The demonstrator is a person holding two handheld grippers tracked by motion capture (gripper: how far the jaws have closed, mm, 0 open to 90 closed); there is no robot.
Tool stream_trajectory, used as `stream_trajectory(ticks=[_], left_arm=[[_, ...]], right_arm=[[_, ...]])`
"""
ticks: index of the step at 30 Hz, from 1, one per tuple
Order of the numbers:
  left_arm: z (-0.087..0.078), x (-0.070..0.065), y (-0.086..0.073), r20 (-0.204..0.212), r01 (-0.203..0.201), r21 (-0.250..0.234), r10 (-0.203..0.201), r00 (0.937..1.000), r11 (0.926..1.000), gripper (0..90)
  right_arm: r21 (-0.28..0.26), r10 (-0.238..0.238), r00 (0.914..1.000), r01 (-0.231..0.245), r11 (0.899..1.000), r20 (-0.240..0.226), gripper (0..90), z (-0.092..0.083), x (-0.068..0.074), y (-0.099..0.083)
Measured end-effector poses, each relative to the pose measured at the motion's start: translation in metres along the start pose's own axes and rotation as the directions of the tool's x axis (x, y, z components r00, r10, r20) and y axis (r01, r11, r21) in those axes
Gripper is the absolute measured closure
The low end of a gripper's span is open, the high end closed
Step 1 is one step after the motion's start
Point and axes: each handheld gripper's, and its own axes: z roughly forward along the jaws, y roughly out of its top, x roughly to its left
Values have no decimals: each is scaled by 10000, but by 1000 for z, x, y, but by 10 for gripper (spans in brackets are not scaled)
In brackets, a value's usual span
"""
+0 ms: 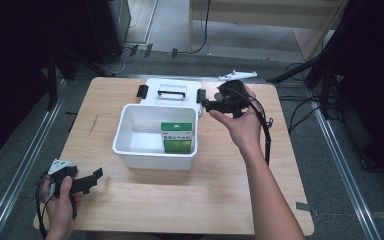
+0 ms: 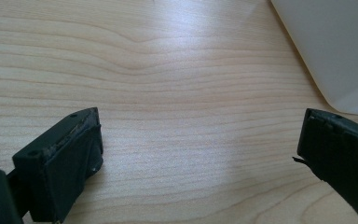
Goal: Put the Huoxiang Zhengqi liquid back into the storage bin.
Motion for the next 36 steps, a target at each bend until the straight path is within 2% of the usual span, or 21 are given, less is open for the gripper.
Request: stream_trajectory(ticks=[2,5,9,13,15,17,19,20,22,24,26,28,32,36], left_arm=[[0,0,0,-2,-22,10,22,10000,10000,10],[0,0,0,-8,-10,11,10,10000,10000,10],[0,0,0,-10,-20,24,20,10000,10000,10],[0,0,0,-9,-14,9,14,10000,10000,10],[0,0,0,-12,-28,9,28,10000,10000,10],[0,0,0,-23,-24,9,24,10000,10000,10],[0,0,0,-26,-27,3,27,10000,10000,10],[0,0,0,-29,-38,-2,38,10000,10000,10],[0,-1,0,-22,-50,-31,50,10000,10000,10],[-1,-1,0,-15,-55,-54,55,10000,10000,10],[-1,-1,0,-29,-65,-82,64,10000,9999,10],[-1,-1,-1,-51,-87,-113,86,10000,9999,10],[-1,-2,-1,-118,-125,-119,124,9999,9999,10],[-1,-2,0,-132,-115,-102,113,9998,9999,10]], right_arm=[[-417,351,9990,-339,9986,282,261,-4,-2,-5],[-1032,954,9944,-903,9905,454,260,-10,-7,-14],[-1257,1586,9858,-1506,9806,558,231,-15,-14,-25],[-1443,2130,9710,-1965,9698,1090,184,-23,-21,-37],[-1482,2178,9658,-1970,9691,1407,132,-27,-24,-44],[-1607,2311,9632,-2087,9647,1368,108,-30,-27,-51],[-1658,2387,9606,-2147,9625,1420,40,-33,-30,-59],[-1650,2312,9633,-2080,9641,1361,6,-34,-32,-64],[-1691,2283,9643,-2047,9641,1342,0,-36,-35,-73],[-1830,2164,9625,-1860,9654,1638,0,-39,-37,-81],[-1928,2059,9562,-1663,9670,2081,0,-41,-38,-91],[-2044,2103,9495,-1636,9651,2330,0,-44,-40,-99],[-2176,2240,9366,-1674,9616,2694,0,-49,-45,-116],[-2275,2288,9300,-1657,9596,2878,0,-54,-48,-134]])
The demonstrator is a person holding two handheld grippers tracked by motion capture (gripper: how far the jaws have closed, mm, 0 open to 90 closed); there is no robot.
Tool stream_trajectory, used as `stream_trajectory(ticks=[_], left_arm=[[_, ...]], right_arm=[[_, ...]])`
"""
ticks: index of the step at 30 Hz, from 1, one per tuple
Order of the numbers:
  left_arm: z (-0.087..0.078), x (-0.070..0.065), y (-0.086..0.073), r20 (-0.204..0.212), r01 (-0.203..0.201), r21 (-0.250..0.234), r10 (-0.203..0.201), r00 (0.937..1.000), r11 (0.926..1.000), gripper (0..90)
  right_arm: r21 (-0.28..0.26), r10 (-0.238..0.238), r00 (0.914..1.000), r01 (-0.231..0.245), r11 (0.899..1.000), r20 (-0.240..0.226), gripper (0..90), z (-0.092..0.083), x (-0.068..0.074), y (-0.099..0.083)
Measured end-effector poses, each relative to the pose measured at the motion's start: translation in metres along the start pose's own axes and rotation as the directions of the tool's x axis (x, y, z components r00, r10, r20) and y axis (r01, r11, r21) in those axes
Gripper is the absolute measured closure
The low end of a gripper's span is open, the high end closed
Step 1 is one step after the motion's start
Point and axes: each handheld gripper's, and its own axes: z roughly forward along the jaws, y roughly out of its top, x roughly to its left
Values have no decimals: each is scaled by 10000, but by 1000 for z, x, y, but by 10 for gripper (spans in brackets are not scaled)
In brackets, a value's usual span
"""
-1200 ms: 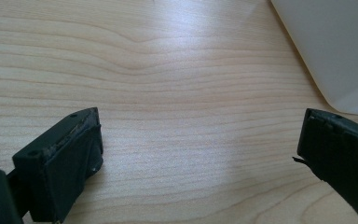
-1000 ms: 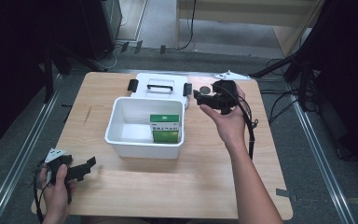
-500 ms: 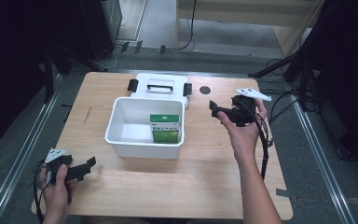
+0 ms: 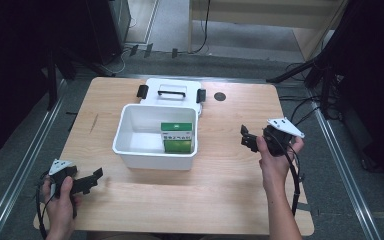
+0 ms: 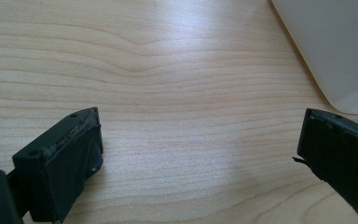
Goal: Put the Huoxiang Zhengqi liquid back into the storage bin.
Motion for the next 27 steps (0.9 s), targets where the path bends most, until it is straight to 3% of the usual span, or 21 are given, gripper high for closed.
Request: stream_trajectory(ticks=[9,18,27], left_arm=[[-1,-1,-1,-75,0,-88,-1,10000,10000,10],[-2,-2,-1,-184,-107,-154,104,9998,9998,10],[-1,-3,-1,-177,-144,-179,141,9997,9997,10]], right_arm=[[-49,98,9999,-98,9999,46,0,-12,-18,-32],[336,410,9991,-415,9986,145,0,-22,-38,-71],[435,729,9969,-742,9963,301,0,-34,-60,-95]])
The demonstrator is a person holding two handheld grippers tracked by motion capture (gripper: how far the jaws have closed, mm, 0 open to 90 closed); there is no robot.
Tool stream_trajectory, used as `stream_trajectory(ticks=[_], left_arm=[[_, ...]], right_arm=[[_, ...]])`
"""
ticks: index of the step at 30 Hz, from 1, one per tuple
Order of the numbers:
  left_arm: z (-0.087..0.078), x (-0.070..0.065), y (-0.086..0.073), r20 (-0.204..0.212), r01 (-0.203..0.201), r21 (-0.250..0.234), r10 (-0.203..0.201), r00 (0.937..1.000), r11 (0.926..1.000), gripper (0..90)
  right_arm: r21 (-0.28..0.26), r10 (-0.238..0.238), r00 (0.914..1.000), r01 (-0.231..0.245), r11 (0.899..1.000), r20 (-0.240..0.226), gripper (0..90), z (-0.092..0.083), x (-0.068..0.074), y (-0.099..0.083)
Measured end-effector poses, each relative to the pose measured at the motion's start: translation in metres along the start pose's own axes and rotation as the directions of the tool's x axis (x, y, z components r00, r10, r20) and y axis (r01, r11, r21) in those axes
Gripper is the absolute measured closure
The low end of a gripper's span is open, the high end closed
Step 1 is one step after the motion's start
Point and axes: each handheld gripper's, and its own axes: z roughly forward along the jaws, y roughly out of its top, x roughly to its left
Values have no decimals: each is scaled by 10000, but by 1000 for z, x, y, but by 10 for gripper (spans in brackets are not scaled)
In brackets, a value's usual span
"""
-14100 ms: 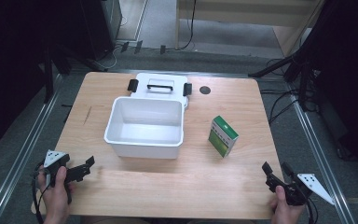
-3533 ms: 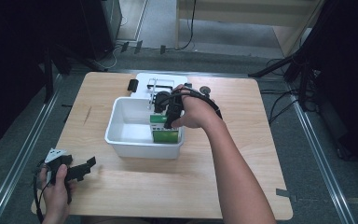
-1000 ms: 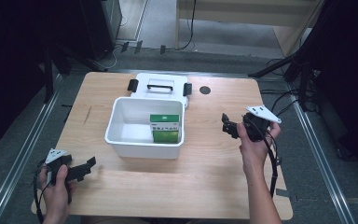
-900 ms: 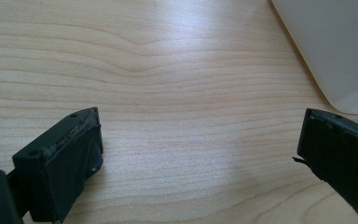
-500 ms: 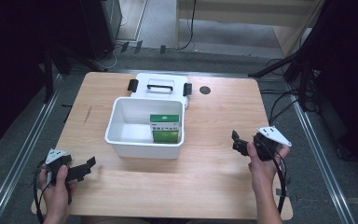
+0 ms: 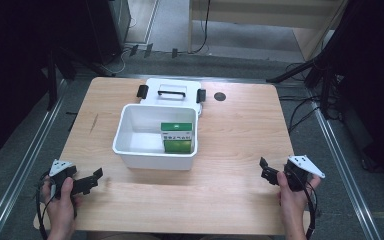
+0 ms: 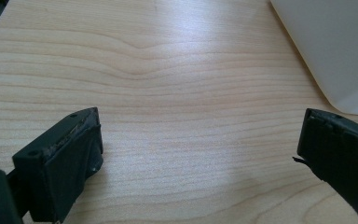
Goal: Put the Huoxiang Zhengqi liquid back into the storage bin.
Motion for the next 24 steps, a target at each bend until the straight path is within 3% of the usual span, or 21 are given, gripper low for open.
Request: stream_trajectory(ticks=[15,24], left_arm=[[-3,-2,-1,-80,-195,-305,193,9998,9993,10],[-4,-2,-2,-139,-146,-442,140,9998,9989,10]], right_arm=[[323,-137,9999,136,9994,30,0,-17,-16,-23],[307,-161,9992,172,9994,-371,0,-24,-19,-32]])
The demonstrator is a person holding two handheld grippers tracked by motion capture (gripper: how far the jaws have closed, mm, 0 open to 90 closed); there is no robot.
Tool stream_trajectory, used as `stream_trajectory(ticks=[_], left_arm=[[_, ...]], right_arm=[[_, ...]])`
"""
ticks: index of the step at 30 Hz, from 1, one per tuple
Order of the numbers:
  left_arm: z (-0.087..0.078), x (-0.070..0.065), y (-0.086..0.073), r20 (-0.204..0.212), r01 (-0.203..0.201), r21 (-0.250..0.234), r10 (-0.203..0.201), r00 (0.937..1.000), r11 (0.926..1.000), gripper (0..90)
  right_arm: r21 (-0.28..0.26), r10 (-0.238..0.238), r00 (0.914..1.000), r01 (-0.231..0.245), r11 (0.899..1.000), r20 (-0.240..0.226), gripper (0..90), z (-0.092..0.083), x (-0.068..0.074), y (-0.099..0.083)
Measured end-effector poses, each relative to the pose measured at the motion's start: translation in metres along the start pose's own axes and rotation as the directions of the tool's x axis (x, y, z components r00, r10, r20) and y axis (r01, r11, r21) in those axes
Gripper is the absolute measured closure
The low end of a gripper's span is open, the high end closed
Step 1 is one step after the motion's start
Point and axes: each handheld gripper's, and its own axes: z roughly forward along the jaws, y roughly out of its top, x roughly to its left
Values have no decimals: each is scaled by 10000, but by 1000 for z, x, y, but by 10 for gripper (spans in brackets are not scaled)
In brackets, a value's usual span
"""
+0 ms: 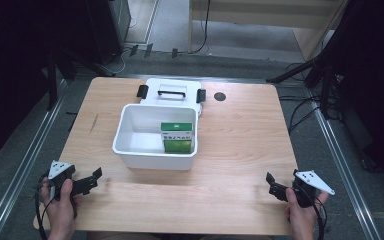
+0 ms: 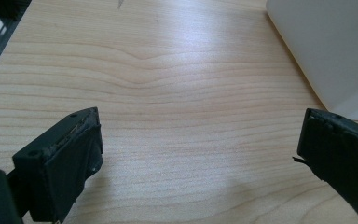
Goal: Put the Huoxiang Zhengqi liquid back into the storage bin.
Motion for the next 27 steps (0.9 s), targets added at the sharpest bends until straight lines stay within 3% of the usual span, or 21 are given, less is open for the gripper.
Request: stream_trajectory(ticks=[7,14,21,27], left_arm=[[0,0,0,35,20,-26,-20,10000,10000,10],[0,0,0,70,7,-36,-7,10000,10000,10],[0,0,0,101,-51,-26,51,9999,10000,10],[0,-1,0,70,-133,-89,134,9999,9999,10]], right_arm=[[99,-355,9994,355,9993,13,0,-3,3,-6],[226,-137,9999,135,9997,81,0,-4,1,-9],[505,-871,9959,859,9950,228,0,-1,10,-10],[519,-704,9974,695,9962,152,0,-1,7,-9]])
